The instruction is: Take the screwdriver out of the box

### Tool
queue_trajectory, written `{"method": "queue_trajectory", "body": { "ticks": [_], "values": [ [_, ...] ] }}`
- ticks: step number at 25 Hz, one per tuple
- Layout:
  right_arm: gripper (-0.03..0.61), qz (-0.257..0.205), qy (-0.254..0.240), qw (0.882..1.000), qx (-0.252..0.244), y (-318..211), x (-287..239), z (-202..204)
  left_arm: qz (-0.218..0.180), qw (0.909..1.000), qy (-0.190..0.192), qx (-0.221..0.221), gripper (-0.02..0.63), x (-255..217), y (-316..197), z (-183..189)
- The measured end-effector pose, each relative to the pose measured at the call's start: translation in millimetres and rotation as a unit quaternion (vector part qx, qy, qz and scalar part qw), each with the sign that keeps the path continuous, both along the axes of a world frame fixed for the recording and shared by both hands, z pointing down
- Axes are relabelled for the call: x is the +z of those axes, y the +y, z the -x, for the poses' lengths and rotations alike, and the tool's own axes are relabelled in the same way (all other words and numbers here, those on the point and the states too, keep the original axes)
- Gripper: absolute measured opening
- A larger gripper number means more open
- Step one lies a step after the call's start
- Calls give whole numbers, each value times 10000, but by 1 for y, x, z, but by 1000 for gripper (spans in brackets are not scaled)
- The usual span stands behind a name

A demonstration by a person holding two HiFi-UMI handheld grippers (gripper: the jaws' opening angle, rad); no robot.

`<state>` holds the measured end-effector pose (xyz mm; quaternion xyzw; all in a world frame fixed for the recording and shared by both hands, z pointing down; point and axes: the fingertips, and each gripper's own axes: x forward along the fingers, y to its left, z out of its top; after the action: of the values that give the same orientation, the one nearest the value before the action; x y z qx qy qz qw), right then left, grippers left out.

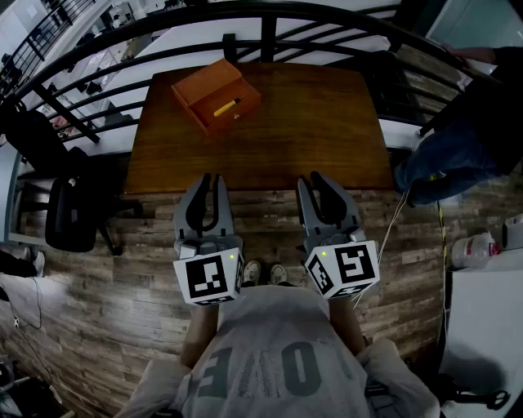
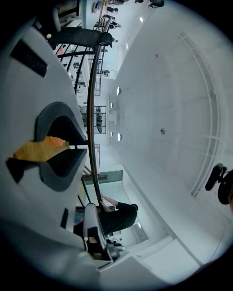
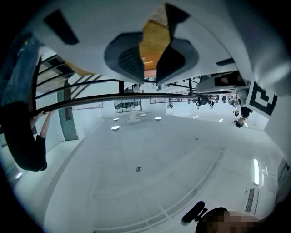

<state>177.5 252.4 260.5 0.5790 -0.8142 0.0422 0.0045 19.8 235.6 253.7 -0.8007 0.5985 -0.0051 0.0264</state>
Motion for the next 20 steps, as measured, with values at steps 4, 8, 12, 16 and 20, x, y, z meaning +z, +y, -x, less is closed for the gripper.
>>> {"method": "queue_trajectory", "body": {
  "ticks": [4, 8, 12, 16, 20],
  "values": [
    [92, 6, -39, 10000, 9, 0, 1, 0, -33, 10000, 31, -3, 61, -2, -1, 2],
    [89, 39, -117, 9999, 22, -1, 2, 5, -16, 10000, 67, 20, 61, 0, -4, 8],
    [87, 30, -168, 9998, 55, -4, 3, 12, 7, 9999, 83, 75, 61, 1, -10, 16],
    [87, 2, -208, 9997, 96, -6, 4, 19, 5, 9999, 66, 105, 61, 7, -16, 28],
    [88, -23, -122, 9997, 218, -10, 6, 25, 73, 9998, 120, 120, 61, 17, -26, 44]
  ]
}}
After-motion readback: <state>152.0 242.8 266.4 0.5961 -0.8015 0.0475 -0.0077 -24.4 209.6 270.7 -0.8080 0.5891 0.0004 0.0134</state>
